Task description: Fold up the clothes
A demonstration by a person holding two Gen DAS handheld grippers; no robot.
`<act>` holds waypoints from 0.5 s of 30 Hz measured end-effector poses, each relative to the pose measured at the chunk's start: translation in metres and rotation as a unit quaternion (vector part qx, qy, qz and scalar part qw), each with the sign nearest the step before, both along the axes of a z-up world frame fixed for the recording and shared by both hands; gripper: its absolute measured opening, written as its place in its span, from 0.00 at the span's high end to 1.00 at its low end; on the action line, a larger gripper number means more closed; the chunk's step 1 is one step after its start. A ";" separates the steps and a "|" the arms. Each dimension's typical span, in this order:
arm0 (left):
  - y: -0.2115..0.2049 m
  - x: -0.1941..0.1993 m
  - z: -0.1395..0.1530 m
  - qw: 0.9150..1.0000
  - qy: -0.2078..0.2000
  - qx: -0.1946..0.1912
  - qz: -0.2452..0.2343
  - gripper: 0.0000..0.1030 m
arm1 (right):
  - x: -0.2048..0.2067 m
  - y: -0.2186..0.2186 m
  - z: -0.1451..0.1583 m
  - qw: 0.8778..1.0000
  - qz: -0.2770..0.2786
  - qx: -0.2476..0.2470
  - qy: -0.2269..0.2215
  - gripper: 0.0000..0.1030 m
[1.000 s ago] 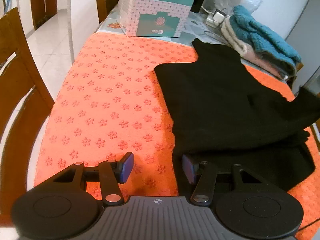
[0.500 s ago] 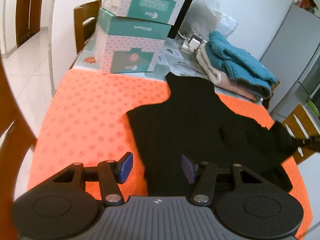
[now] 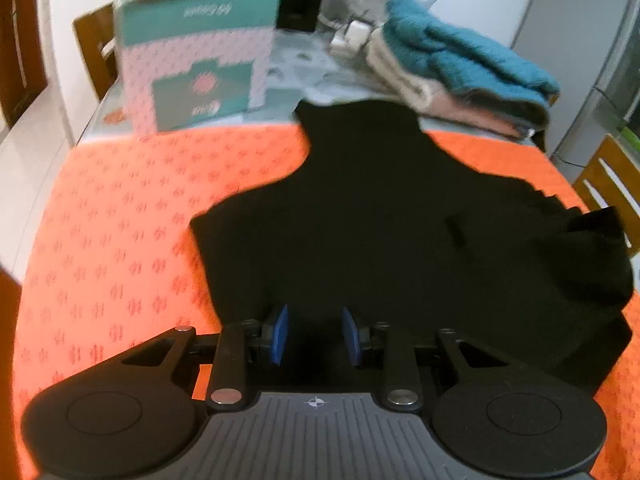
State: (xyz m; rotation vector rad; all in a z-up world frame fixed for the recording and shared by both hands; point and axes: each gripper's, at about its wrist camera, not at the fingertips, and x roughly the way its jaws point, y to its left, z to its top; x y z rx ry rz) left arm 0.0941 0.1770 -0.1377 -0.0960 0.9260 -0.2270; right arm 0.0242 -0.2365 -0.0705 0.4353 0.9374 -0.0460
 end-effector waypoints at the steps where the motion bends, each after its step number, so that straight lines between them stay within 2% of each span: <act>1: 0.000 -0.001 0.000 1.000 0.000 0.000 0.001 0.69 | 0.000 -0.006 0.000 1.000 -0.010 0.010 -0.003 0.65; 6: 0.002 -0.004 -0.001 1.000 -0.002 -0.002 0.003 0.70 | 0.020 -0.033 -0.009 0.996 -0.058 0.073 -0.008 0.58; 8: 0.003 -0.006 -0.002 1.000 -0.003 -0.003 0.004 0.70 | 0.031 -0.041 -0.015 0.991 -0.073 0.109 -0.005 0.52; 12: 0.005 -0.006 -0.002 1.000 0.000 -0.012 0.011 0.70 | 0.049 -0.044 -0.029 0.983 -0.086 0.161 0.012 0.52; 13: 0.006 -0.005 -0.002 1.000 0.000 -0.015 0.013 0.70 | 0.051 -0.043 -0.032 0.981 -0.087 0.170 0.016 0.53; 15: 0.008 -0.005 -0.003 1.000 0.002 -0.022 0.017 0.70 | 0.055 -0.042 -0.038 0.978 -0.088 0.187 0.023 0.65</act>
